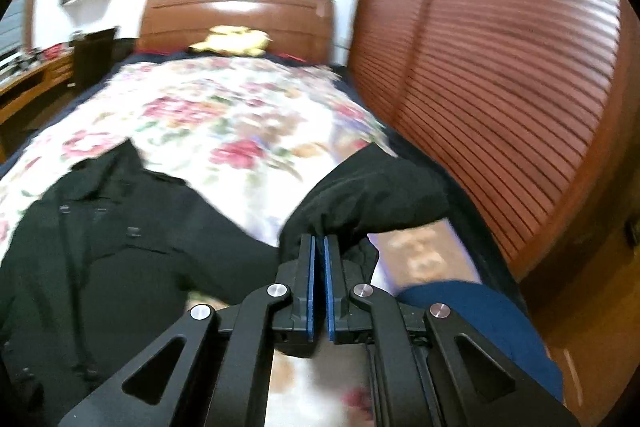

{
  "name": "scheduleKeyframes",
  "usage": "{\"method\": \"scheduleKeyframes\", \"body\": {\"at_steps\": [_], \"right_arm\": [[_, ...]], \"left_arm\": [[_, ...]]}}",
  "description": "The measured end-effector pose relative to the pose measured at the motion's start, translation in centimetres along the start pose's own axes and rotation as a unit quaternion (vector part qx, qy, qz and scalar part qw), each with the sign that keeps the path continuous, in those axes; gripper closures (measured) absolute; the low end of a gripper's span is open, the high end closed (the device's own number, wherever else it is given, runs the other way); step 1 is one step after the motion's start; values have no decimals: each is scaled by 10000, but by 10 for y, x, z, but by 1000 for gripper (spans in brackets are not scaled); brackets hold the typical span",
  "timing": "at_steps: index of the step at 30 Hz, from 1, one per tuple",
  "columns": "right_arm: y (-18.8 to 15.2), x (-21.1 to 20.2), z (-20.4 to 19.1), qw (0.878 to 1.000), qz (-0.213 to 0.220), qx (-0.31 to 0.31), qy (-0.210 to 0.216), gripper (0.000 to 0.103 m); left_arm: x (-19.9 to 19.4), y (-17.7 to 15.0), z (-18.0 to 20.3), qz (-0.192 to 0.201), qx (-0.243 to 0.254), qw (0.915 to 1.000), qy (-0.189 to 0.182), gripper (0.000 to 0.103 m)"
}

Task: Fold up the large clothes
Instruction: 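Lift the sleeve with the right tool and lay it across the coat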

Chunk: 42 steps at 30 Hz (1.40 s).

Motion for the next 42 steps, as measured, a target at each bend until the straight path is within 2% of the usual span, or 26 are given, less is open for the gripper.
{"method": "scheduleKeyframes", "body": {"at_steps": [10, 18, 24, 29, 31, 36, 39, 41, 42], "right_arm": [[-2, -60, -107, 9904, 448, -907, 941, 99], [-27, -100, -173, 9707, 612, -1417, 1841, 99], [-56, -97, -182, 9612, 374, -1428, 2329, 99], [-63, -89, -181, 9567, 126, -1296, 2603, 99], [-56, -82, -179, 9558, 13, -1218, 2675, 99], [-62, -93, -180, 9520, -106, -1191, 2819, 99], [-61, -106, -180, 9550, -56, -1248, 2690, 91], [-61, -109, -187, 9562, 7, -1270, 2638, 79], [-60, -108, -188, 9565, 34, -1251, 2637, 66]], "left_arm": [[-17, -2, -23, 79, -43, 9998, 159, 0], [-33, -6, -48, 146, -203, 9992, 306, 0], [-42, -9, -63, 195, -263, 9986, 414, 0], [-46, -9, -74, 220, -347, 9982, 444, 0], [-48, -9, -76, 227, -363, 9981, 448, 0], [-47, -9, -77, 227, -370, 9980, 465, 0], [-46, -9, -79, 227, -377, 9979, 483, 0], [-46, -10, -80, 225, -379, 9978, 487, 0], [-46, -10, -80, 220, -376, 9978, 491, 0]]}}
Point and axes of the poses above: each gripper's, at about its wrist camera, not at the fingertips, and x roughly the way its jaws point, z to its right, y to its top, the point moved 10 cm from there along x, roughly the way its jaws point, and after that the axes turned 2 degrees about y, right-handed, at the moved point
